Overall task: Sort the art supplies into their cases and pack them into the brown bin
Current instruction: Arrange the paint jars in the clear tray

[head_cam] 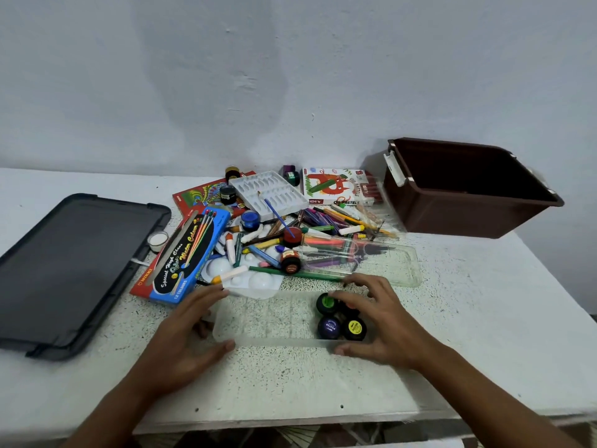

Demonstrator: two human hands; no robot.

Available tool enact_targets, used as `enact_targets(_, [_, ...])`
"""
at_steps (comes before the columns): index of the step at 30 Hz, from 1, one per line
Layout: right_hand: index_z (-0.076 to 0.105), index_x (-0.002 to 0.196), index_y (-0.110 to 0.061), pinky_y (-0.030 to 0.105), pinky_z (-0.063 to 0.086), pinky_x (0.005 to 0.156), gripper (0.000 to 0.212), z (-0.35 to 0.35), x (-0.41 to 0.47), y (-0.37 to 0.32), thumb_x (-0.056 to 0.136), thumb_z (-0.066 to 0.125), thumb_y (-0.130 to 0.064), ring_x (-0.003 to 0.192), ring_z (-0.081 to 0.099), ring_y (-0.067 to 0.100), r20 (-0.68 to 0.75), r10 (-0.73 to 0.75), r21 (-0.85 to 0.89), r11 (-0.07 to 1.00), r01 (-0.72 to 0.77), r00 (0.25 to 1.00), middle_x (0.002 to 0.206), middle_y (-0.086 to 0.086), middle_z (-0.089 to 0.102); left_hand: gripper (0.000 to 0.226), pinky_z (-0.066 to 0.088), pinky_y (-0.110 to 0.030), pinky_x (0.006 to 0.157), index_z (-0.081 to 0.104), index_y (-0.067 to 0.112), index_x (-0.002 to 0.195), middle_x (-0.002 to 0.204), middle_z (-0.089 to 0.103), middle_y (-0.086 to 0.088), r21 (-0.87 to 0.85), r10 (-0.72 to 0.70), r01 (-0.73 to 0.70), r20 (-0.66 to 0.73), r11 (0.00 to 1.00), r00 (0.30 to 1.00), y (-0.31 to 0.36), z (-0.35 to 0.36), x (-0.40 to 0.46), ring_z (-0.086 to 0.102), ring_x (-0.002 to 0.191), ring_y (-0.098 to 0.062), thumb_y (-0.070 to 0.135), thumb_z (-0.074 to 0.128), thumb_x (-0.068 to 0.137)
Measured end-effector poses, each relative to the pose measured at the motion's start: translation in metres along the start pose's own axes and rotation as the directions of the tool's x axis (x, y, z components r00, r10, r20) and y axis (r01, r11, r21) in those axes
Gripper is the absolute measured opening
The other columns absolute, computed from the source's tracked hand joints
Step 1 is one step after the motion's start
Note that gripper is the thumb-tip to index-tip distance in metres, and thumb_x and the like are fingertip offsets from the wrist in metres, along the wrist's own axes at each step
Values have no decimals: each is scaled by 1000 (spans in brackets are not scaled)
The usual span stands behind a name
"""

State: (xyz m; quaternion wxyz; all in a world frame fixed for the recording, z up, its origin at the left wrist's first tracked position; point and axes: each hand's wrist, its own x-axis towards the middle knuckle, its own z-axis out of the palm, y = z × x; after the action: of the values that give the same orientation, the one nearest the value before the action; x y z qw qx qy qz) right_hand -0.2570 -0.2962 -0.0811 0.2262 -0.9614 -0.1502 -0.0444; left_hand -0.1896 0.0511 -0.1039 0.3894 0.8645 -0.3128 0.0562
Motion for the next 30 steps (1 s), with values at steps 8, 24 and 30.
enact_targets(8, [30, 143, -42, 34, 38, 103, 88, 13, -6, 16, 69, 66, -73, 123, 33, 7, -12, 19, 50, 999, -18, 1000, 133, -14, 38, 51, 35, -19, 92, 60, 21, 114, 125, 51, -4, 251, 113, -71, -156, 965, 981, 13, 4, -5, 46, 104, -15, 61, 47, 86])
enact_targets(24, [39, 136, -33, 31, 34, 101, 89, 16, -1, 21, 63, 66, -76, 117, 37, 7, -34, 55, 117, 992, -51, 998, 125, -15, 45, 40, 51, -39, 79, 61, 16, 118, 111, 49, -12, 327, -77, 102, -89, 940, 993, 69, 82, 107, 55, 94, -27, 25, 71, 81])
enact_targets(30, [39, 135, -31, 33, 35, 102, 88, 16, -1, 20, 64, 66, -75, 118, 37, 9, -21, 58, 108, 993, -55, 998, 125, -13, 45, 21, 54, -41, 69, 59, 12, 98, 106, 47, -10, 332, -108, 141, -116, 933, 987, 70, 88, 116, 60, 82, -29, 16, 70, 80])
